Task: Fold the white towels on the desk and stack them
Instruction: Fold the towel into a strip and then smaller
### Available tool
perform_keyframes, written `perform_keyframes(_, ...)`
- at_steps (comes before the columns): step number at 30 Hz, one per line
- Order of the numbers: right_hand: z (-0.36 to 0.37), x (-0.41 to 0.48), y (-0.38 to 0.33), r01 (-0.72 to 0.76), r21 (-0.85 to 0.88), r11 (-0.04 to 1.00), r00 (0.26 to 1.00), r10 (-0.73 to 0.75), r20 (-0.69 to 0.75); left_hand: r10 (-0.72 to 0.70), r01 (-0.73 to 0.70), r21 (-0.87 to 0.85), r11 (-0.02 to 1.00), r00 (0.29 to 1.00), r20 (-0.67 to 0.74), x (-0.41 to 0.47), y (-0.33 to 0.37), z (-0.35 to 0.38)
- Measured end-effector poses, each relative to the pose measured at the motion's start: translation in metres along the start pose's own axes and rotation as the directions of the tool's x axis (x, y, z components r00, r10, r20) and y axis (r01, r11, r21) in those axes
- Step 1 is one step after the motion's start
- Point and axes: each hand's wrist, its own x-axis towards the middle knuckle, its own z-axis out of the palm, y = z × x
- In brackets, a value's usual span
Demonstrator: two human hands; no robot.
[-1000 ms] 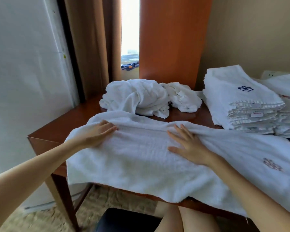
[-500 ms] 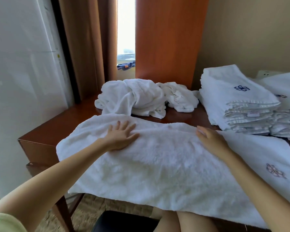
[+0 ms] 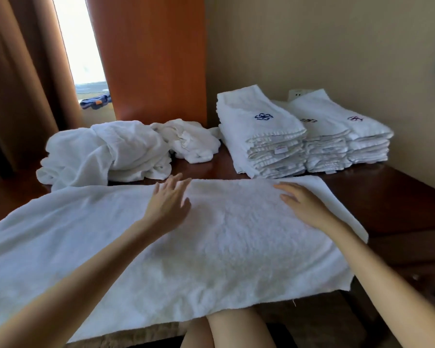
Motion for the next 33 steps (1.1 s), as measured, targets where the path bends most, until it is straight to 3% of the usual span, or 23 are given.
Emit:
perform_keyframes(2,-0.009,0.001,0.004,0.004,0.048,0.999,0.966,0.009,-0.260,0.083,-0.076,-0.099,0.992,0.994,0.070,0.017,0.055,0.015)
perform_keyframes(4,-0.020,0.005,0.015,-0.118,-0.087,0.989,0.865,0.059,-0.498,0.052,-0.035,-0.134,0.990,0.991,0.127,0.038,0.095,0.029)
perform_keyframes(7,-0.035,0.014,0.030,-0.454,-0.220,0.863,0.805,0.291,-0.517,-0.006,0.021,-0.112,0.994,0.992,0.128,0.063,0.123,0.048)
perform_keyframes(9,-0.036,0.021,0.035,-0.524,-0.240,0.817,0.798,0.373,-0.473,-0.023,0.039,-0.135,0.990,0.993,0.114,0.073,0.128,0.056)
perform_keyframes(11,-0.035,0.027,0.038,-0.480,-0.228,0.847,0.825,0.347,-0.447,-0.049,0.061,-0.158,0.985,0.996,0.078,0.079,0.129,0.059)
perform_keyframes(13,-0.035,0.028,0.041,-0.396,-0.110,0.911,0.834,0.307,-0.459,-0.052,0.055,-0.162,0.985,0.998,0.020,0.084,0.127,0.062)
perform_keyframes(17,-0.037,0.029,0.045,-0.163,0.130,0.978,0.836,0.207,-0.508,0.056,-0.079,-0.178,0.981,0.990,-0.130,0.086,0.126,0.066)
perform_keyframes(19,-0.037,0.028,0.040,0.056,0.322,0.945,0.846,0.126,-0.517,0.123,-0.165,-0.227,0.960,0.975,-0.188,0.085,0.128,0.065)
perform_keyframes(21,-0.041,0.026,0.036,0.303,0.435,0.848,0.801,0.022,-0.599,0.148,-0.199,-0.264,0.944,0.968,-0.202,0.083,0.128,0.063)
perform_keyframes(23,-0.044,0.024,0.036,0.411,0.498,0.763,0.772,0.000,-0.636,0.163,-0.225,-0.280,0.933,0.960,-0.227,0.082,0.128,0.062)
perform_keyframes(26,-0.045,0.026,0.039,0.350,0.424,0.835,0.809,-0.041,-0.587,0.173,-0.232,-0.245,0.941,0.955,-0.239,0.083,0.127,0.063)
perform_keyframes(29,-0.043,0.035,0.045,0.200,0.276,0.940,0.850,-0.027,-0.525,0.167,-0.228,-0.205,0.952,0.946,-0.279,0.088,0.123,0.064)
perform_keyframes(33,-0.047,0.057,0.056,0.051,0.163,0.985,0.782,0.062,-0.620,0.225,-0.268,-0.105,0.958,0.923,-0.311,0.103,0.120,0.064)
